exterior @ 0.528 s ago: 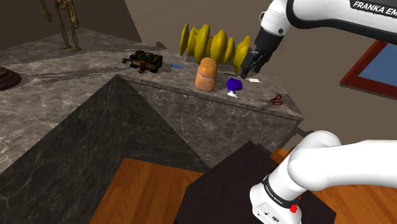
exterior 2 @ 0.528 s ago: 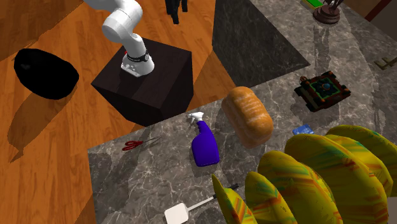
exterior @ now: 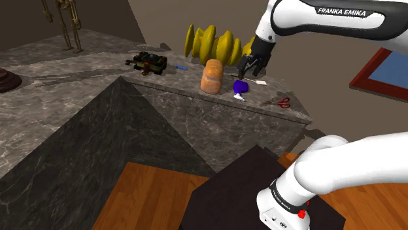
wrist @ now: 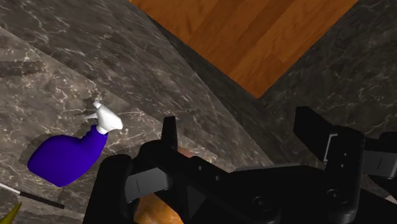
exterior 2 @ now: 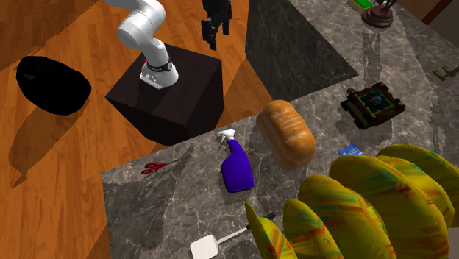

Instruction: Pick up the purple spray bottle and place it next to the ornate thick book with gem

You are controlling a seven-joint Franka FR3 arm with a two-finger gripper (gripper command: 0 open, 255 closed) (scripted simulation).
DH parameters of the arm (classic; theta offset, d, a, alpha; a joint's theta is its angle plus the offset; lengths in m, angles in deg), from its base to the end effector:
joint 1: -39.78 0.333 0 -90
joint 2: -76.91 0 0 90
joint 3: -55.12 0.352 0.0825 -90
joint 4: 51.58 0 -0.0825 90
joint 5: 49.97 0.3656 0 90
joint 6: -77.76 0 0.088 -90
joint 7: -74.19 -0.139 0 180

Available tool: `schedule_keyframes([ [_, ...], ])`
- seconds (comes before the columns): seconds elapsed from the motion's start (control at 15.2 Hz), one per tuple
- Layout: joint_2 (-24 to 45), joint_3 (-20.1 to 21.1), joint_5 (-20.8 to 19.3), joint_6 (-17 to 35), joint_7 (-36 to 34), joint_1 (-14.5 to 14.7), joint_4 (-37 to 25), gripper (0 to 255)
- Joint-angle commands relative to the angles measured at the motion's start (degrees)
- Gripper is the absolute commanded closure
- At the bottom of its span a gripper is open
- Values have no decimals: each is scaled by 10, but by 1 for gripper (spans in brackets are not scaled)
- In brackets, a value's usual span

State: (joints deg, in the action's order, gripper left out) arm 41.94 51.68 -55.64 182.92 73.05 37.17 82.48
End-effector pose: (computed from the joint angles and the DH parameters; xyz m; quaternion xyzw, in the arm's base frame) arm 0.3391 -0.0512 0.5633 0.9970 -0.0477 0.0514 0.0331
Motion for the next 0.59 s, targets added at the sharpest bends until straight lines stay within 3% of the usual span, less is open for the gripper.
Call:
schedule_keyframes([
  [0.0,32,-10,1,26,-11,-10,-6,0],
  [0.53,179,-56,16,117,-40,-44,-58,0],
])
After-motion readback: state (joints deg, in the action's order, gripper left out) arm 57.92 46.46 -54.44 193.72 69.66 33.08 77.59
